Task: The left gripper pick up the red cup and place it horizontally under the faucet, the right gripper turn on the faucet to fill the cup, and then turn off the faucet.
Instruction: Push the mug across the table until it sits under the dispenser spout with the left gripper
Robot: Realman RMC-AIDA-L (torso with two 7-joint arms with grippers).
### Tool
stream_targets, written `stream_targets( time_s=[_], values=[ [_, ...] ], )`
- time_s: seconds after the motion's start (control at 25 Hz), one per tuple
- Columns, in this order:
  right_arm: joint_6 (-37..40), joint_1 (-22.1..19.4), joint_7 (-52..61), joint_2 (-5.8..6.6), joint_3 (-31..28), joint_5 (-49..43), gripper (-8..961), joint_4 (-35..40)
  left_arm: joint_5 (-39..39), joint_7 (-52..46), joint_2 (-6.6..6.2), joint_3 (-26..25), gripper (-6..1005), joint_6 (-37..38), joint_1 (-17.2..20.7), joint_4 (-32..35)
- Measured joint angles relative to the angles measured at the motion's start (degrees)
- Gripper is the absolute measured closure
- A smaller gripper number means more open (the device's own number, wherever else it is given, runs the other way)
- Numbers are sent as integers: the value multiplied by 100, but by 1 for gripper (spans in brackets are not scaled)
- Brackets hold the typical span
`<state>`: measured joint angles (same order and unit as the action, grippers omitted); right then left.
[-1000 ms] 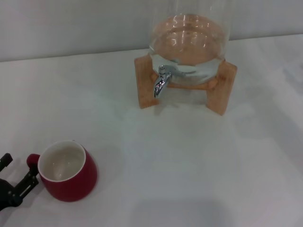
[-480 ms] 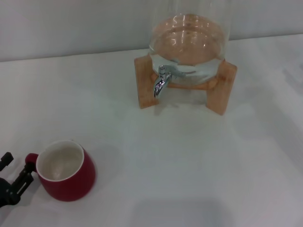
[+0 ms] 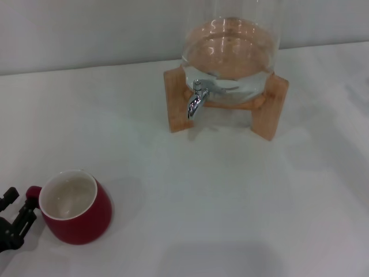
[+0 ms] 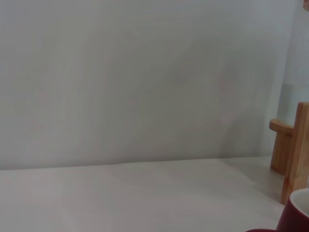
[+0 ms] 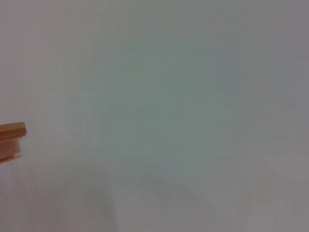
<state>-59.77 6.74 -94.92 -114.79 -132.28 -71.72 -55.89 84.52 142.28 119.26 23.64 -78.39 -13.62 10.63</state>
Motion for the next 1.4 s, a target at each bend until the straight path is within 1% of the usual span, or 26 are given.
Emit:
stream_targets(
  time_s=[0.92, 1.4],
  values=[
    [0, -40, -15, 0, -62, 0, 322, 8, -11, 1, -9, 6, 578, 35, -131, -6],
    [0, -7, -18, -8, -61, 0, 322, 8, -82, -107, -8, 9, 593, 235, -142, -21]
  ],
)
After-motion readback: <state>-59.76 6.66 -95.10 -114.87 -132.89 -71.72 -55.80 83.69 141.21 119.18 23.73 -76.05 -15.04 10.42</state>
